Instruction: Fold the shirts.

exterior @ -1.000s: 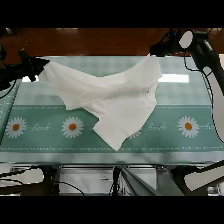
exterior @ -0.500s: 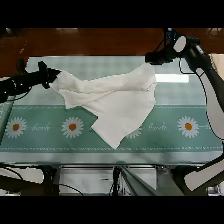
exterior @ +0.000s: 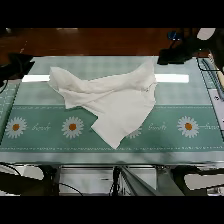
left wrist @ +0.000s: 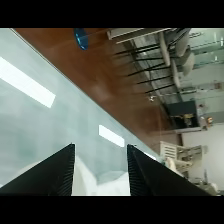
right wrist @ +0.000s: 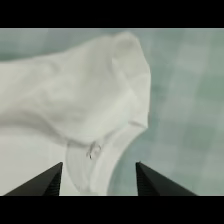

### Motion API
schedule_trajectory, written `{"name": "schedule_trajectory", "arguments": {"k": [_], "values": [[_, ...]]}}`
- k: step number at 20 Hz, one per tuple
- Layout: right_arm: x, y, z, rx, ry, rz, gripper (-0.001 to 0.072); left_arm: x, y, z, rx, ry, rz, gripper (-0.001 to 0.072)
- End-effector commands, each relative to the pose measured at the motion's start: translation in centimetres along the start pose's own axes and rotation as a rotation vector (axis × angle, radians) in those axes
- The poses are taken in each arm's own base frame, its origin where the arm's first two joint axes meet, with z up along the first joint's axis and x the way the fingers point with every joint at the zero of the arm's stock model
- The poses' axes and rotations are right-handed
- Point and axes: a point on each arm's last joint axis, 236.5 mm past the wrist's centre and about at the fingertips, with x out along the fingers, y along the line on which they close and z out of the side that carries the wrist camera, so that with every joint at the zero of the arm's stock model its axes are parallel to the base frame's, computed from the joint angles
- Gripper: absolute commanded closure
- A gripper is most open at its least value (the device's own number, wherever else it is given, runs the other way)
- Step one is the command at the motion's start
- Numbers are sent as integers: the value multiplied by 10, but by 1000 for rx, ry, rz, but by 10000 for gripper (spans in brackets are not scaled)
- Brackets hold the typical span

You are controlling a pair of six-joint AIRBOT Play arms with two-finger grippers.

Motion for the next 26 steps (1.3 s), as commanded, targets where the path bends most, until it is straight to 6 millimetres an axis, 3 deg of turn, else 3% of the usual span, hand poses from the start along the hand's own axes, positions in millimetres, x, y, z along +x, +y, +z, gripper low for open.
{"name": "schedule_trajectory", "arguments": {"k": [1,3,6,8,11,15,19,22,26], "values": [[-6,-12,-81,31,300,18,175,-37,40,2,168,95,167,205],[13,2,-109,57,380,99,176,-42,62,-7,205,147,246,202],[34,37,-127,121,404,253,176,-24,77,-18,205,197,251,163],[36,51,-132,146,413,315,176,-2,83,-22,189,228,243,100],[32,54,-128,144,397,324,176,28,106,-40,219,350,344,93],[15,55,-119,129,341,318,176,44,137,-54,309,484,548,99],[-1,54,-112,111,293,304,176,47,140,-57,359,529,564,115],[-6,55,-109,107,272,301,177,48,137,-58,352,535,552,173],[-6,55,-107,108,264,300,178,42,133,-78,278,607,534,173]]}}
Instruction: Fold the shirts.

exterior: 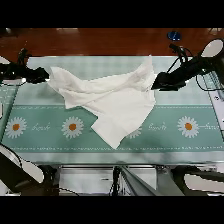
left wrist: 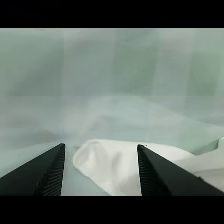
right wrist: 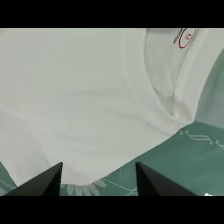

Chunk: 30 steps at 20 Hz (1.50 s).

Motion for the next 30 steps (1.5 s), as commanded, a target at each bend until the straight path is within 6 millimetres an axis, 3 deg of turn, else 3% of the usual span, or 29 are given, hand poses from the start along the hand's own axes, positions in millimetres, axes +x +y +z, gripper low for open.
{"name": "schedule_trajectory", "arguments": {"k": [1,4,6,7,8,10,11,14,17,19,22,24,27,30], "values": [[-2,1,2,-2,-15,-1,192,2,-5,-19,-43,90,-23,173],[-2,1,3,-2,-16,-1,192,5,-14,-38,-71,203,-67,173],[-2,1,3,-2,-16,-1,192,11,-22,-35,-89,217,-70,174],[-2,1,2,-2,-16,0,192,16,-27,-33,-94,218,-64,218],[-3,1,2,-4,-18,0,192,22,-32,-31,-95,221,-56,323],[-10,5,3,-13,-36,-2,192,34,-42,-33,-69,241,-47,628],[-16,7,3,-21,-52,-6,192,37,-45,-36,-59,253,-42,685],[-36,-2,1,-47,-95,-84,193,32,-42,-37,-71,262,-30,686],[-39,-38,-18,13,-35,-209,142,17,-39,-34,-73,252,-29,687],[-7,-43,-55,117,77,-114,142,8,-40,-29,-63,232,-30,687],[54,-5,-97,226,101,132,142,2,-44,-26,-39,218,-32,687],[88,14,-125,301,88,202,142,1,-46,-25,-35,217,-36,687],[120,35,-164,348,111,240,141,0,-48,-30,-25,237,-46,687],[137,48,-171,322,96,218,141,-2,-51,-36,-4,263,-61,687]]}}
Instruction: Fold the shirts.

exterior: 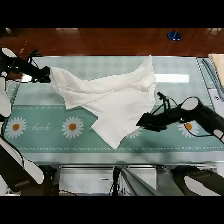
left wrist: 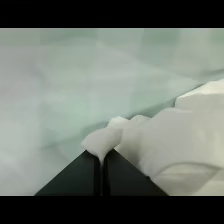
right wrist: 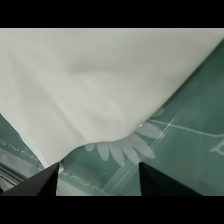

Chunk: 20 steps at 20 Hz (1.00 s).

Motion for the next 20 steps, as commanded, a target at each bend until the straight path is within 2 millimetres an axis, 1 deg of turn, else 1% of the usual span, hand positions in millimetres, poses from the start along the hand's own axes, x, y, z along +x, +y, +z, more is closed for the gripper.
{"name": "schedule_trajectory", "arguments": {"k": [1,4,6,7,8,9,10,11,12,13,14,15,17,18,19,20], "values": [[27,5,-11,38,-44,4,141,-1,-3,-6,21,26,-13,687],[35,-1,-1,75,-100,-44,142,-2,-4,-6,26,24,-14,687],[44,-7,11,142,-133,-47,143,-4,-8,-5,43,17,-24,687],[49,-12,20,170,-160,-49,144,-6,-12,-3,50,8,-42,687],[52,-15,30,201,-191,-44,168,-8,-16,-1,51,-3,-54,687],[54,-17,40,234,-229,-38,271,-10,-18,1,56,-16,-58,687],[56,-19,50,271,-267,-26,393,-11,-20,4,58,-28,-61,687],[56,-19,57,298,-292,-15,613,-13,-23,5,59,-35,-70,687],[54,-16,62,305,-315,-2,692,-15,-27,5,62,-39,-79,687],[48,-7,67,254,-328,13,693,-20,-32,7,68,-51,-90,687],[38,9,72,183,-342,35,693,-27,-41,10,90,-71,-110,688],[21,31,80,113,-378,71,693,-39,-52,14,108,-102,-134,688],[-41,90,101,-43,-532,163,694,-74,-78,25,136,-194,-186,689],[-79,119,108,-115,-619,206,694,-99,-90,31,140,-258,-205,689],[-126,148,113,-179,-717,254,694,-127,-98,37,126,-331,-210,689],[-173,172,114,-225,-814,298,694,-155,-104,40,111,-399,-205,690]]}}
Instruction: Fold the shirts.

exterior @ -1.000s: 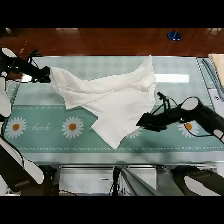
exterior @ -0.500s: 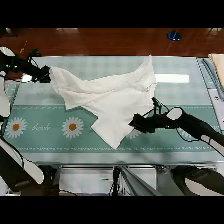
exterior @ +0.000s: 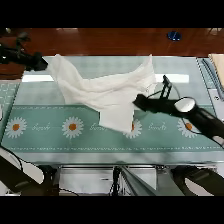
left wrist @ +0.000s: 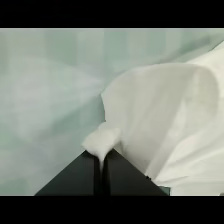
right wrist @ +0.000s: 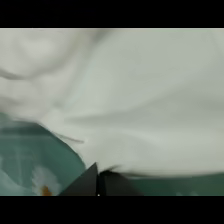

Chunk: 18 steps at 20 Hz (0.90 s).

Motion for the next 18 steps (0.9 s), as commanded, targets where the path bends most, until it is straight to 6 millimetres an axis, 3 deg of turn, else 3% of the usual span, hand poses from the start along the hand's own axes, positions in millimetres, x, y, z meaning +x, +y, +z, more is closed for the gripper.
{"name": "schedule_trajectory", "arguments": {"k": [1,4,5,7,8,10,11,13,16,18], "values": [[-107,108,89,-179,-319,185,694,-79,-42,38,-14,-235,-18,690],[-219,157,147,-279,-591,223,694,-163,-79,42,34,-400,21,690],[-253,163,159,-308,-663,200,695,-192,-95,39,67,-455,42,690],[-299,159,171,-322,-741,113,695,-235,-126,26,108,-531,74,690],[-310,149,172,-317,-739,54,695,-245,-138,13,121,-525,83,690],[-314,133,163,-302,-671,-23,695,-245,-150,-20,129,-425,104,690],[-315,139,155,-318,-646,-4,695,-244,-164,-36,142,-381,77,690],[-331,173,141,-413,-660,73,695,-265,-217,-51,230,-440,-11,690],[-388,216,127,-540,-778,75,695,-334,-309,-69,387,-734,-61,689],[-428,245,112,-624,-855,71,695,-378,-361,-99,515,-934,7,690]]}}
